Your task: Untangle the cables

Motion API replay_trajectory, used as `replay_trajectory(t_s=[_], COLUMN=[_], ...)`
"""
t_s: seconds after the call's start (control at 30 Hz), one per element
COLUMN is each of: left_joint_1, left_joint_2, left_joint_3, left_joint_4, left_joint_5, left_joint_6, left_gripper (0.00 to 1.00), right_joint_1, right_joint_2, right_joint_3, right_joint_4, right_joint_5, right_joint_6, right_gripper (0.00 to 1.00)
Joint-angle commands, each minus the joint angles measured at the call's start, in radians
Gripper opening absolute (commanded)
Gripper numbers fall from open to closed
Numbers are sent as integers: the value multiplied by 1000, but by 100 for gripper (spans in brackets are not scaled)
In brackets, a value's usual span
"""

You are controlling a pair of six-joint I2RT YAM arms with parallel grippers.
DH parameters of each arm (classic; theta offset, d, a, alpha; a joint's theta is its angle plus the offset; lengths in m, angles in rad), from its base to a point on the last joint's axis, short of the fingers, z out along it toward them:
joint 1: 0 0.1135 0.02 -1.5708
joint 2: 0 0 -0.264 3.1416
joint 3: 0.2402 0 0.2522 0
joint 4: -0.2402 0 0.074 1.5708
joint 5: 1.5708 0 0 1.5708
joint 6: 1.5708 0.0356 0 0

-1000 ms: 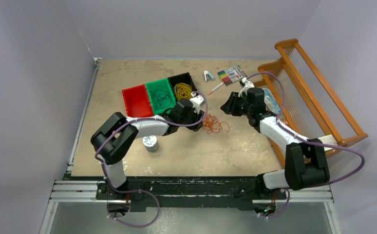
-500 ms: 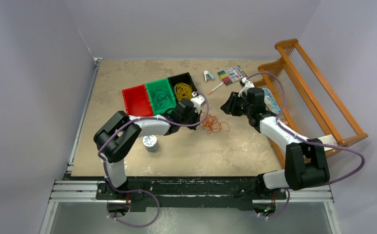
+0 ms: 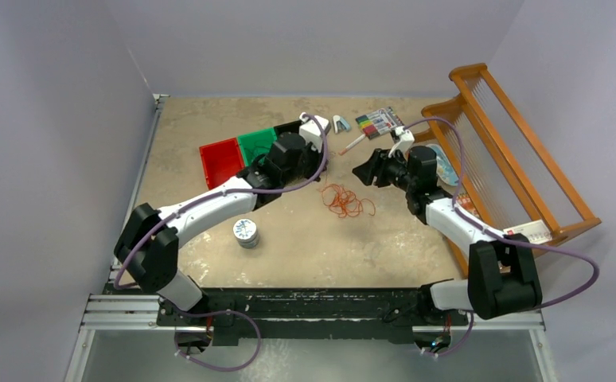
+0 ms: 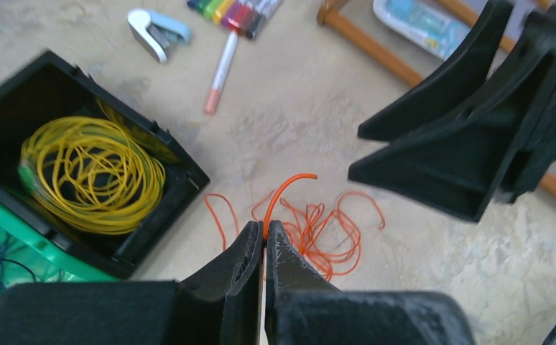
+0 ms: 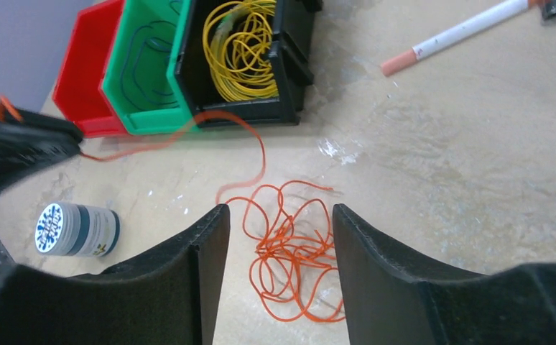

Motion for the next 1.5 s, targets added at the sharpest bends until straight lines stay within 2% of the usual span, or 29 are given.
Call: replay_trajectory(t_s=[0.0,0.13,0.27,0.57,0.83,1.13,1.2,1.3,1.47], left_joint_1=[5,5,5,3,5,5,5,5,4], left_joint_2=[-55,-56,-55,-62,-61,-61,-62,-64,-84], left_joint_3=[112,188,254,367,428,496,505,507,473], left_joint_4=[-92,-152,-195,-266,-310,-343,-350,-358,-362], left_joint_5=[-44,-38,-15,-2,-62,-87,-91,-103,-156], left_joint_6=[-7,-1,-3,6,33,62,67,75,88], left_gripper=[0,0,0,0,0,0,0,0,0], right_joint_1=[36,96,148,173,184,210,215,218,219], right_joint_2=[-18,-21,3,99,145,258,275,275,182], right_joint_3=[-25,-44,-50,-14,-3,25,29,21,-5], right_joint_4=[164,234,302,379,313,319,327,341,341], right_joint_5=[-74,-41,-31,-48,-95,-52,-38,-2,66], right_joint_6=[-53,-92,-115,-122,-182,-202,-201,-187,-167], right_gripper=[59,68,70,70,69,67,64,55,25])
